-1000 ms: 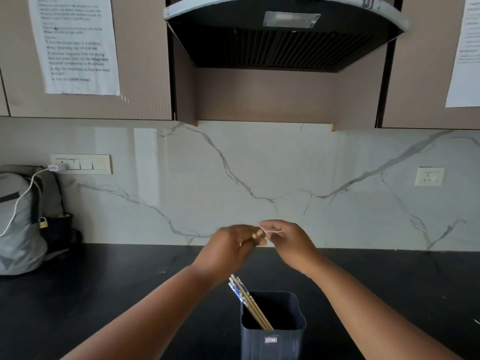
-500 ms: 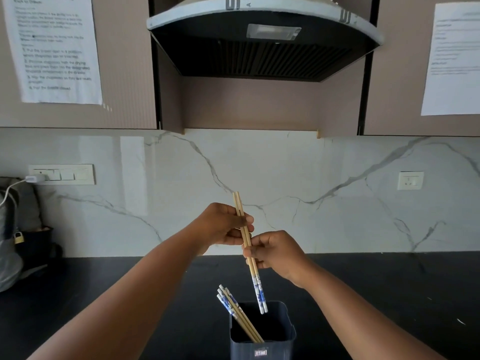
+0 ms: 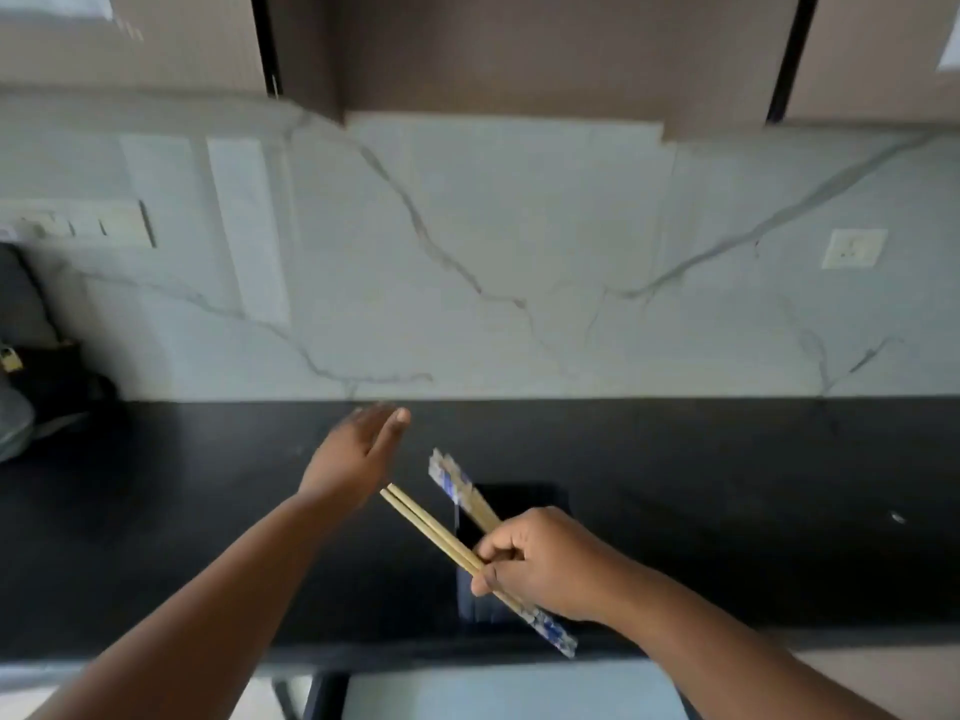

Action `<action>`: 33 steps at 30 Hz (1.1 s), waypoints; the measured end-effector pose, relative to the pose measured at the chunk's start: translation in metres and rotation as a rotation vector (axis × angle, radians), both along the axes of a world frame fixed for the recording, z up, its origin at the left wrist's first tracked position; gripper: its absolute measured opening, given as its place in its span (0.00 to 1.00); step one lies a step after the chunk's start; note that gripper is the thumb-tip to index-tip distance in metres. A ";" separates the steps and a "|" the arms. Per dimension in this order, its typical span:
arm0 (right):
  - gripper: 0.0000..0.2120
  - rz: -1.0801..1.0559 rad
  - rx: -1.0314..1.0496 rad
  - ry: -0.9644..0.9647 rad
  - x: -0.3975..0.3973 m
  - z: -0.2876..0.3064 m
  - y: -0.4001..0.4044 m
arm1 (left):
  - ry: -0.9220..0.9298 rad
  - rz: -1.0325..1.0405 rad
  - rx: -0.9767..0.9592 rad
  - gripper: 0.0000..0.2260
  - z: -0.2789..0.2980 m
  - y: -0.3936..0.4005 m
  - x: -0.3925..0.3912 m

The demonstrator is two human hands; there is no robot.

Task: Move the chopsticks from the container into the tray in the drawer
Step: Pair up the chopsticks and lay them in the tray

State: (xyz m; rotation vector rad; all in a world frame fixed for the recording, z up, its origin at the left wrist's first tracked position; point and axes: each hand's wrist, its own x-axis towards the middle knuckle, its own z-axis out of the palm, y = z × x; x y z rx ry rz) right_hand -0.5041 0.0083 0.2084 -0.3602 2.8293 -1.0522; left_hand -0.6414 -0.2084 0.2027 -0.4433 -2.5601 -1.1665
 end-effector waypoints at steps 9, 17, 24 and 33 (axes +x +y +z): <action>0.08 0.126 0.254 -0.364 0.030 -0.153 0.014 | -0.302 0.077 -0.614 0.35 -0.173 -0.017 0.001; 0.06 0.286 0.601 -0.372 0.042 -0.251 0.012 | -0.254 0.110 -0.721 0.40 -0.196 -0.021 0.004; 0.12 0.418 0.785 -0.337 0.040 -0.278 0.012 | -0.261 0.104 -0.723 0.38 -0.192 -0.018 0.007; 0.06 0.278 0.675 -0.318 0.040 -0.280 0.011 | -0.261 0.098 -0.721 0.40 -0.192 -0.019 0.007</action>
